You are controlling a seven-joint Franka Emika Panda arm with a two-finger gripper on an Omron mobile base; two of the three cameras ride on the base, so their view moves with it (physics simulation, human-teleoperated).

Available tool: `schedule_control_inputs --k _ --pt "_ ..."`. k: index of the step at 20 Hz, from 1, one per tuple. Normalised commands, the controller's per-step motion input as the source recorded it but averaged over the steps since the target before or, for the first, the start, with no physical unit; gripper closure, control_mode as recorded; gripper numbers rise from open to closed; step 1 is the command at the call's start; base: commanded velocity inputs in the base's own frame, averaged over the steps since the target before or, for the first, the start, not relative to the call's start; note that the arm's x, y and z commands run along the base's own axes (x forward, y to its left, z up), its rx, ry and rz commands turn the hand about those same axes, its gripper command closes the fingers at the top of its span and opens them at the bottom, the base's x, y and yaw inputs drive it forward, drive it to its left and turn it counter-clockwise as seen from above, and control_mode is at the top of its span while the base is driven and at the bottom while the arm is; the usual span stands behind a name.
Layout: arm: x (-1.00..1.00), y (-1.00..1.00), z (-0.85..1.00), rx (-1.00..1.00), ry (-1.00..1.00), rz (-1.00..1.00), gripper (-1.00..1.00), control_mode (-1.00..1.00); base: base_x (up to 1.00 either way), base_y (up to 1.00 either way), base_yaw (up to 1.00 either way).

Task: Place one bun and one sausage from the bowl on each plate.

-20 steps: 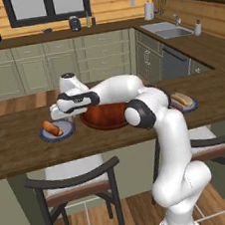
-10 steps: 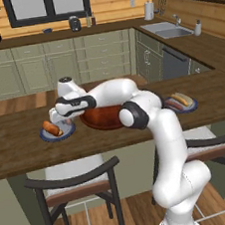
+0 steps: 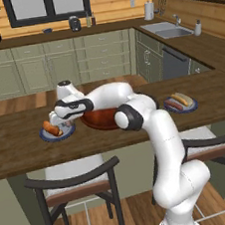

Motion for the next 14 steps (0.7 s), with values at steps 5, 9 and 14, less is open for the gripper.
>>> schedule_control_inputs --k 5,9,14 --pt "0.04 0.09 -0.14 0.00 0.00 0.03 1.00 -1.00 0.00 0.00 0.00" --pt "0.42 0.15 0.00 0.00 0.00 0.04 1.00 -1.00 0.00 0.00 0.00" --pt "0.28 0.20 0.00 0.00 0.00 0.10 1.00 -1.00 0.00 0.00 0.00"
